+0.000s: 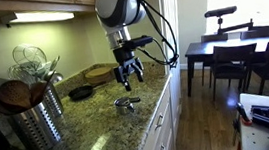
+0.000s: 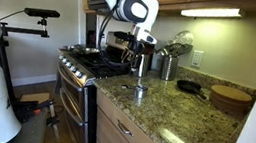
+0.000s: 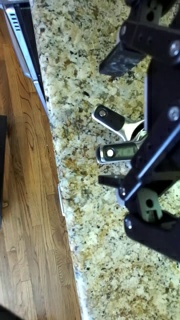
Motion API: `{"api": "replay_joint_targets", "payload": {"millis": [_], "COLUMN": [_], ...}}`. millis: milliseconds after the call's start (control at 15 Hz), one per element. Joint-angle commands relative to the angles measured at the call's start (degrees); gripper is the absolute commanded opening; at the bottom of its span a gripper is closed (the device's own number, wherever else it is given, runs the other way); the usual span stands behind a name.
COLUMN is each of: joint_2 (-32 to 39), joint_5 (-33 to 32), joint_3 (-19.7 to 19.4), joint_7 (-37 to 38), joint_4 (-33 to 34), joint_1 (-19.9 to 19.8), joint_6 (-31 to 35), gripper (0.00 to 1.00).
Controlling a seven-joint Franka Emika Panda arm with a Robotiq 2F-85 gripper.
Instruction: Remove the medium measuring cup from the large cup then remove the small measuring cup from the medium cup
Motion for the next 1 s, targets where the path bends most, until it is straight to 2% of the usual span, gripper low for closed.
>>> {"api": "replay_joint_targets", "payload": {"millis": [0, 933], "joint_2": [3.32, 10.61], "joint_5": [-0.37, -3.98], "joint_3": [-0.42, -1.73], "joint_7": [-0.82, -0.96], "joint_4": [1.97, 5.65], "joint_1": [-0.02, -0.23], "joint_6": [0.80, -0.24], "gripper": [1.00, 1.00]}}
